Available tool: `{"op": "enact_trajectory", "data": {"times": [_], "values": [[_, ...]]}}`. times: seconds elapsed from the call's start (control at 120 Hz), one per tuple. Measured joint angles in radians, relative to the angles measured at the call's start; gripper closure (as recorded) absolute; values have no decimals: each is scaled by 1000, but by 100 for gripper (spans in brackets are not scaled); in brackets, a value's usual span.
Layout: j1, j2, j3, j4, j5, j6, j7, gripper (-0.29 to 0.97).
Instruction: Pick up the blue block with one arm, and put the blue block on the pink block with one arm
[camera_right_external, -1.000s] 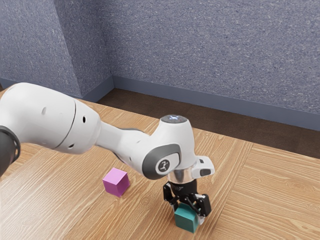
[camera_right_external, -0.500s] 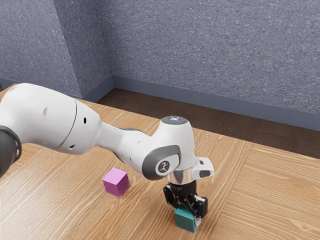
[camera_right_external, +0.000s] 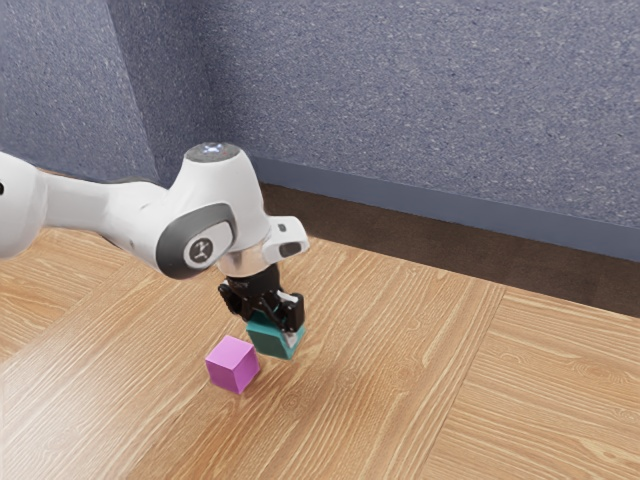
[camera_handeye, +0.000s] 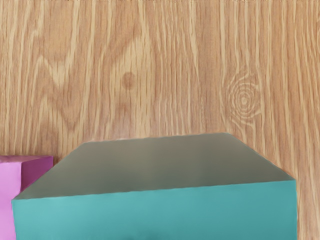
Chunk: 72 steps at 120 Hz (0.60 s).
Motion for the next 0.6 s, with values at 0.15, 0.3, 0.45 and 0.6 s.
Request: {"op": "enact_trajectory", "data": {"times": [0.15, 0.3, 0.45, 0.6], "values": [[52, -51, 7, -34, 25, -19, -6, 32], [130, -102, 15, -113, 38, -33, -11, 31], [143, -98, 16, -121, 67, -40, -6, 31], [160, -81, 17, -108, 90, -43, 27, 31]]}}
